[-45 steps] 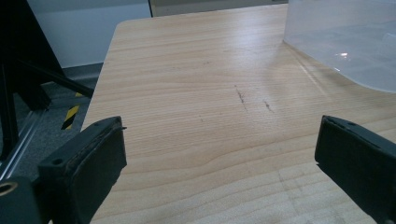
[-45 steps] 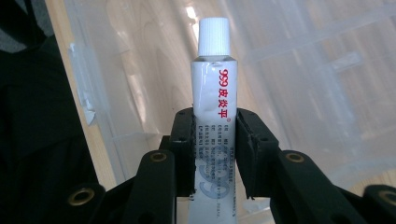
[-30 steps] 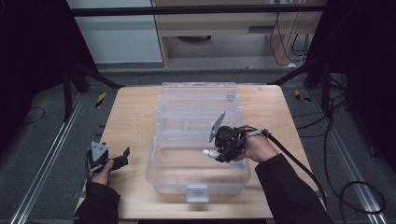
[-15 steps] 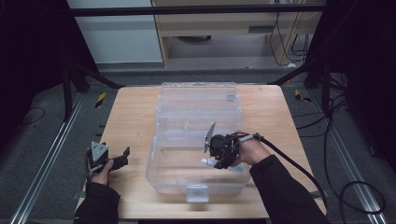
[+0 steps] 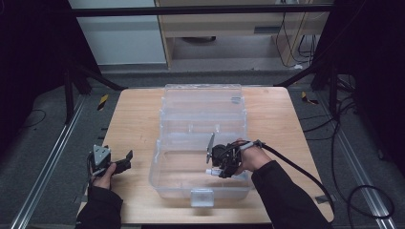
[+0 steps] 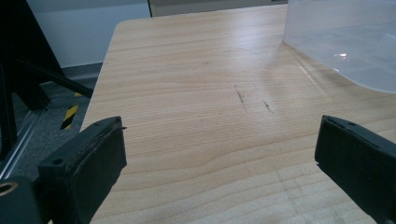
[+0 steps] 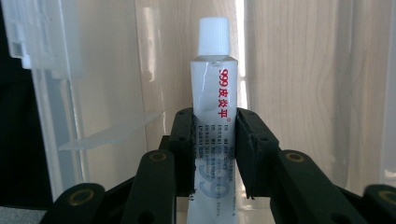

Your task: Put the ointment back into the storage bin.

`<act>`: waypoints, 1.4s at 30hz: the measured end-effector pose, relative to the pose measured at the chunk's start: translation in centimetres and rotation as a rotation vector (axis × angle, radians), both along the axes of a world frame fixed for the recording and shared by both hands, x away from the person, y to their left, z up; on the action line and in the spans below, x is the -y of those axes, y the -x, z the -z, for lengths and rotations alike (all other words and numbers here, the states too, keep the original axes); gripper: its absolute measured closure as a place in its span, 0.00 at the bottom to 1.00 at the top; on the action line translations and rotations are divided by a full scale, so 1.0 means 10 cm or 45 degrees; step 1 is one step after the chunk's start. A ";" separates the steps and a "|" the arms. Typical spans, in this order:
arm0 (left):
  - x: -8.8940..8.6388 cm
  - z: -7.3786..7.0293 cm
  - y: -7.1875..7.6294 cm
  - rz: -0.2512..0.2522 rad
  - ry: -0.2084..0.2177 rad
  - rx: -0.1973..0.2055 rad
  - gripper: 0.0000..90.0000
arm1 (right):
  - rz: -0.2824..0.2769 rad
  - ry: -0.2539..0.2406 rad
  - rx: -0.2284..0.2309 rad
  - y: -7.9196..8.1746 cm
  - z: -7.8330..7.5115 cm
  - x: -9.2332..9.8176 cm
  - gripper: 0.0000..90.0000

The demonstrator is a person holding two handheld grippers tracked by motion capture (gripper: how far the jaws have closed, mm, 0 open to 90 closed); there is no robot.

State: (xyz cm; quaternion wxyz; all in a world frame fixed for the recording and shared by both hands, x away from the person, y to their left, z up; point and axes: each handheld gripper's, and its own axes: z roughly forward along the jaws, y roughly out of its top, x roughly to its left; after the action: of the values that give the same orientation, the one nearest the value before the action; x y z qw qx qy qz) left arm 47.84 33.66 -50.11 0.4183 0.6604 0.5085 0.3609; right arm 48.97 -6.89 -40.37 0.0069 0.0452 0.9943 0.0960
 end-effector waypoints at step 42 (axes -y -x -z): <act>0.00 0.00 0.00 0.002 0.003 0.000 0.02 | -0.025 0.138 -0.045 -0.05 0.45 -0.08 0.77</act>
State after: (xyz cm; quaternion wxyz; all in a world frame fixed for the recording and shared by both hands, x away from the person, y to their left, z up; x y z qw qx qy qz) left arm 47.85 33.67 -50.11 0.4194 0.6604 0.5083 0.3601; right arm 49.44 -6.05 -44.84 -0.0092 0.0367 0.9984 0.0412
